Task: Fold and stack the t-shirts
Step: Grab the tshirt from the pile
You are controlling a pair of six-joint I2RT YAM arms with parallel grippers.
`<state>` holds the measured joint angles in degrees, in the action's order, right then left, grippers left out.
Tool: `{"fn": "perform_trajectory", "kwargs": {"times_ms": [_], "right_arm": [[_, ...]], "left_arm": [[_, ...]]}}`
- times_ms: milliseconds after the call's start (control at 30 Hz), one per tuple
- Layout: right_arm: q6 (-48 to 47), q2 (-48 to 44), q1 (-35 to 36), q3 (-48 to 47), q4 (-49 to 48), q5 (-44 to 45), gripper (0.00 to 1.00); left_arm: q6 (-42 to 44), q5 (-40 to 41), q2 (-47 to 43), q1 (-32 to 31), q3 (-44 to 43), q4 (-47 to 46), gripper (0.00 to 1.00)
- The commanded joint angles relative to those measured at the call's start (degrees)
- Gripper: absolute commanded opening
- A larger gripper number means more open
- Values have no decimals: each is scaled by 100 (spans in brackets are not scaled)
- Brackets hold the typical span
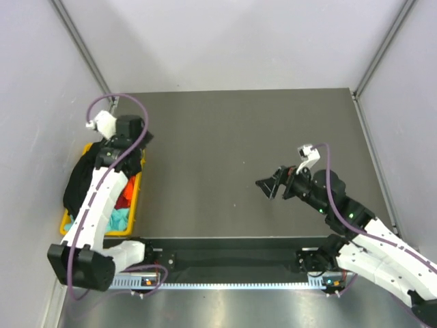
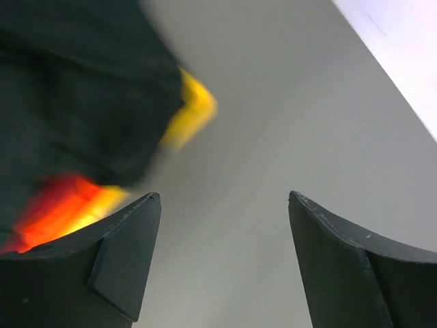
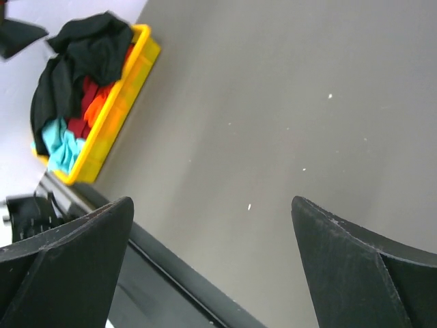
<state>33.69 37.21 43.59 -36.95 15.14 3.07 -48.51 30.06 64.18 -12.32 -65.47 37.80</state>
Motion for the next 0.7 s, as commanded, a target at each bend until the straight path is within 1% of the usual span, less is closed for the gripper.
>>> {"fn": "perform_trajectory", "kwargs": {"times_ms": [0, 67, 100, 200, 267, 333, 467, 600, 633, 667], "right_arm": [[-425, -407, -9, 302, -1294, -457, 100], [-477, -373, -18, 259, -1207, -422, 100], [-486, -338, -18, 171, -1154, -413, 100], [-600, -153, -18, 48, -1004, -561, 100], [-793, -109, -9, 21, -952, -737, 100], [-977, -109, -18, -14, -855, -773, 100], [-1128, -205, -18, -40, -705, -685, 100], [-1110, -311, -18, 12, -731, -773, 100], [-1102, -354, -18, 38, -740, -816, 100], [-1093, -425, -18, 91, -775, -817, 100]], "left_arm": [[-343, 675, 173, 903, -212, 272, 79], [-430, 877, 287, 1178, -185, 307, 77], [-448, 939, 314, 1492, -150, 307, 77], [-423, 756, 428, 1985, -1, 132, 76], [-282, 658, 428, 2145, 218, -236, 75], [-255, 763, 559, 2163, 342, -369, 74], [-211, 527, 954, 2172, 334, -520, 73], [-141, 562, 1210, 2181, 351, -738, 63], [-71, 562, 1254, 2181, 342, -783, 59], [-27, 492, 1315, 2172, 333, -844, 54]]}}
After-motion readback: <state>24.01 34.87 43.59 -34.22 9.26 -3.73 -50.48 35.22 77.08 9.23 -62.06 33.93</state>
